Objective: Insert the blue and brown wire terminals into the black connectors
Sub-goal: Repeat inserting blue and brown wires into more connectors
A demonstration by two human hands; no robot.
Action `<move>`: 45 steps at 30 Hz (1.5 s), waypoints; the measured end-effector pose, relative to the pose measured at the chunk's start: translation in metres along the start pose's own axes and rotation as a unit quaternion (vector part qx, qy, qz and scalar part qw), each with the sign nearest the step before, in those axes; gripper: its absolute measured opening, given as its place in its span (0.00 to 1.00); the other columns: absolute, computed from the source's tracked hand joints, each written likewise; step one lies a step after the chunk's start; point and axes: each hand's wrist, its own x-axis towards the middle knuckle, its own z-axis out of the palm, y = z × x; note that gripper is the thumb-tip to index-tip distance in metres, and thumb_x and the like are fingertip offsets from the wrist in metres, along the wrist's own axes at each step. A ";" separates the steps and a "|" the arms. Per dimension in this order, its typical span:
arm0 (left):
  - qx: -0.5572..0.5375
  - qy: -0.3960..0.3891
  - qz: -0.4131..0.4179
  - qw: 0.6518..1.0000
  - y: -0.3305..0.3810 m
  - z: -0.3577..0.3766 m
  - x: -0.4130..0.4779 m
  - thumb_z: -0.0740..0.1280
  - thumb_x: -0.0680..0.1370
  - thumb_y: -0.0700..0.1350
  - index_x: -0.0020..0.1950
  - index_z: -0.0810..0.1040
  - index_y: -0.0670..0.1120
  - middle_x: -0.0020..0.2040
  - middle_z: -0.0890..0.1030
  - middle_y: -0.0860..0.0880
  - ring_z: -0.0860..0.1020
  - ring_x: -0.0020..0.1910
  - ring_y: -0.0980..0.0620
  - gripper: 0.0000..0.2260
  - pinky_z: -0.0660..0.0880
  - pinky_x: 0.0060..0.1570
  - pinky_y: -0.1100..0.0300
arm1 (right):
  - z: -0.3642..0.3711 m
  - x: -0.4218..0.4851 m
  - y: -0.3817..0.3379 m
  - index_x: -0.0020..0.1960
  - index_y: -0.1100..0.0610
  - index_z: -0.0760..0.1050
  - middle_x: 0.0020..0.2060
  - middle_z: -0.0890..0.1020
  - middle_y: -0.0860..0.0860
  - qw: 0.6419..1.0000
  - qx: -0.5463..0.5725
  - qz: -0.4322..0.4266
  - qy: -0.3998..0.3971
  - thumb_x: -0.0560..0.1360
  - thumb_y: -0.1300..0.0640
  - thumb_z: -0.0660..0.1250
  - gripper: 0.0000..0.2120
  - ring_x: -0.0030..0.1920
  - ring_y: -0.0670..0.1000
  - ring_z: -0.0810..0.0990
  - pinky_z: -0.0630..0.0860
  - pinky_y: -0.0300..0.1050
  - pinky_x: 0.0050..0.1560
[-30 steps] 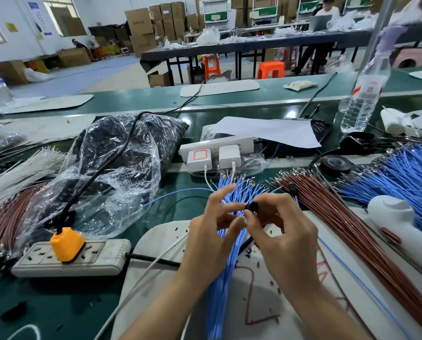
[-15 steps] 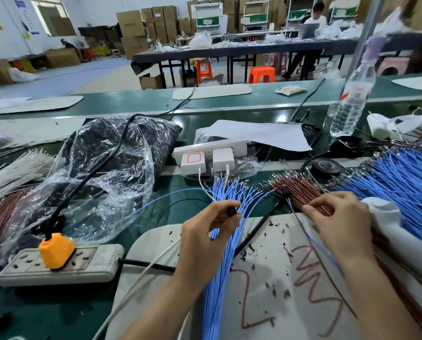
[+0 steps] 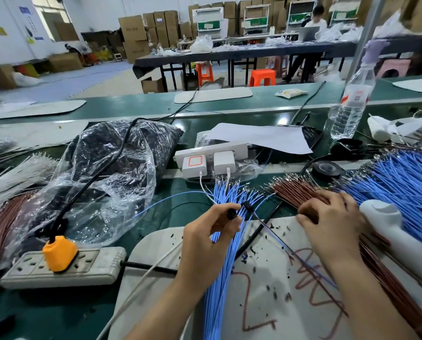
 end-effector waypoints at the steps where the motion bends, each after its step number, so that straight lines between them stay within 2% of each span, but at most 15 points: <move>1: 0.000 -0.002 0.000 1.000 0.000 0.000 0.000 0.68 0.75 0.46 0.51 0.78 0.59 0.42 0.83 0.56 0.83 0.41 0.56 0.08 0.78 0.47 0.63 | 0.000 0.001 0.003 0.43 0.52 0.80 0.64 0.74 0.54 1.000 -0.008 0.015 0.007 0.71 0.55 0.73 0.03 0.71 0.58 0.58 0.57 0.57 0.69; 6: 0.007 -0.012 0.003 1.000 -0.002 0.002 -0.002 0.69 0.74 0.45 0.51 0.79 0.56 0.41 0.84 0.56 0.82 0.42 0.58 0.08 0.76 0.47 0.67 | 0.002 0.002 0.002 0.45 0.56 0.79 0.57 0.77 0.57 0.999 -0.014 0.021 0.029 0.70 0.58 0.74 0.06 0.66 0.61 0.65 0.63 0.56 0.63; 12: 0.009 -0.017 0.006 1.000 -0.002 0.001 -0.002 0.70 0.75 0.43 0.52 0.80 0.56 0.41 0.83 0.56 0.82 0.42 0.58 0.10 0.76 0.47 0.68 | 0.002 0.000 -0.002 0.46 0.54 0.78 0.60 0.76 0.54 0.998 -0.041 0.037 0.034 0.74 0.56 0.69 0.02 0.67 0.58 0.63 0.64 0.56 0.62; 19: 0.040 -0.011 0.021 0.999 0.000 0.000 -0.001 0.69 0.75 0.44 0.53 0.80 0.56 0.43 0.82 0.59 0.80 0.43 0.59 0.09 0.75 0.46 0.68 | 0.011 0.004 -0.001 0.55 0.60 0.76 0.62 0.74 0.58 0.996 -0.057 0.055 0.037 0.79 0.57 0.62 0.10 0.69 0.59 0.61 0.61 0.58 0.65; 22: 0.082 0.003 0.055 0.995 0.001 -0.001 -0.001 0.69 0.75 0.46 0.53 0.81 0.51 0.45 0.82 0.59 0.78 0.50 0.54 0.08 0.75 0.50 0.63 | 0.006 0.002 -0.005 0.51 0.64 0.75 0.53 0.77 0.62 0.991 0.048 0.010 0.124 0.77 0.63 0.63 0.05 0.59 0.62 0.68 0.65 0.58 0.56; 24: 0.081 0.005 0.070 0.994 0.003 -0.002 0.000 0.69 0.75 0.45 0.53 0.81 0.51 0.49 0.81 0.60 0.77 0.54 0.54 0.08 0.73 0.54 0.63 | 0.000 -0.003 -0.013 0.48 0.64 0.74 0.42 0.76 0.55 0.974 0.135 -0.060 0.172 0.77 0.65 0.63 0.03 0.47 0.58 0.71 0.69 0.52 0.45; 26: 0.052 -0.001 0.068 0.996 0.006 -0.002 0.000 0.69 0.75 0.44 0.54 0.80 0.54 0.51 0.81 0.60 0.78 0.55 0.57 0.09 0.71 0.55 0.68 | -0.003 -0.010 -0.030 0.47 0.63 0.75 0.38 0.70 0.46 0.950 0.194 -0.151 0.194 0.78 0.64 0.62 0.04 0.41 0.52 0.72 0.71 0.41 0.40; 28: 0.032 -0.014 0.063 0.997 0.009 0.000 -0.001 0.69 0.75 0.43 0.54 0.80 0.54 0.51 0.82 0.61 0.79 0.54 0.61 0.10 0.70 0.55 0.71 | -0.001 -0.018 -0.047 0.46 0.62 0.75 0.40 0.70 0.44 0.927 0.225 -0.238 0.183 0.77 0.60 0.62 0.06 0.39 0.48 0.71 0.69 0.33 0.39; 31: 0.028 -0.016 0.051 0.998 0.010 0.002 -0.002 0.69 0.74 0.44 0.54 0.81 0.51 0.48 0.82 0.62 0.80 0.50 0.63 0.10 0.70 0.52 0.73 | 0.011 -0.032 -0.060 0.46 0.60 0.76 0.39 0.74 0.44 0.902 0.259 -0.316 0.136 0.76 0.60 0.65 0.03 0.40 0.46 0.72 0.71 0.37 0.39; 32: 0.023 -0.012 0.045 0.999 0.009 0.003 -0.002 0.69 0.74 0.44 0.54 0.81 0.51 0.48 0.83 0.61 0.80 0.50 0.63 0.10 0.70 0.51 0.73 | 0.013 -0.034 -0.061 0.49 0.58 0.74 0.39 0.76 0.45 0.901 0.276 -0.313 0.121 0.75 0.61 0.66 0.03 0.40 0.46 0.74 0.72 0.38 0.39; 34: 0.007 -0.002 0.035 0.999 0.007 0.003 -0.002 0.69 0.74 0.43 0.55 0.81 0.50 0.50 0.83 0.60 0.80 0.50 0.61 0.10 0.71 0.52 0.72 | 0.013 -0.036 -0.059 0.56 0.51 0.69 0.39 0.79 0.44 0.902 0.317 -0.280 0.081 0.75 0.59 0.66 0.12 0.39 0.45 0.76 0.73 0.41 0.39; 37: -0.011 -0.010 0.034 0.999 0.006 0.002 -0.001 0.69 0.75 0.41 0.56 0.81 0.50 0.51 0.83 0.58 0.81 0.51 0.58 0.11 0.73 0.53 0.68 | 0.011 -0.035 -0.057 0.58 0.45 0.65 0.37 0.81 0.42 0.905 0.338 -0.254 0.048 0.74 0.56 0.67 0.17 0.38 0.44 0.77 0.74 0.42 0.39; 41: -0.022 0.000 0.030 0.999 0.000 0.001 0.000 0.71 0.74 0.45 0.53 0.82 0.52 0.49 0.83 0.56 0.81 0.50 0.55 0.09 0.75 0.52 0.65 | 0.012 -0.036 -0.056 0.54 0.50 0.74 0.36 0.83 0.46 0.912 0.306 -0.271 0.041 0.73 0.57 0.70 0.11 0.37 0.44 0.79 0.76 0.42 0.39; 43: -0.056 0.037 -0.008 0.998 -0.002 0.002 0.001 0.71 0.74 0.45 0.51 0.82 0.52 0.47 0.84 0.54 0.82 0.48 0.54 0.07 0.75 0.51 0.64 | 0.011 -0.033 -0.054 0.52 0.56 0.80 0.37 0.84 0.50 0.927 0.267 -0.264 0.015 0.74 0.58 0.71 0.07 0.38 0.50 0.82 0.79 0.50 0.40; 45: -0.106 0.097 -0.059 0.988 -0.002 -0.001 0.005 0.72 0.73 0.45 0.49 0.83 0.50 0.46 0.85 0.52 0.83 0.47 0.55 0.06 0.76 0.49 0.64 | 0.010 -0.027 -0.048 0.50 0.58 0.82 0.38 0.84 0.50 0.939 0.224 -0.259 0.010 0.74 0.59 0.71 0.06 0.38 0.52 0.83 0.79 0.52 0.41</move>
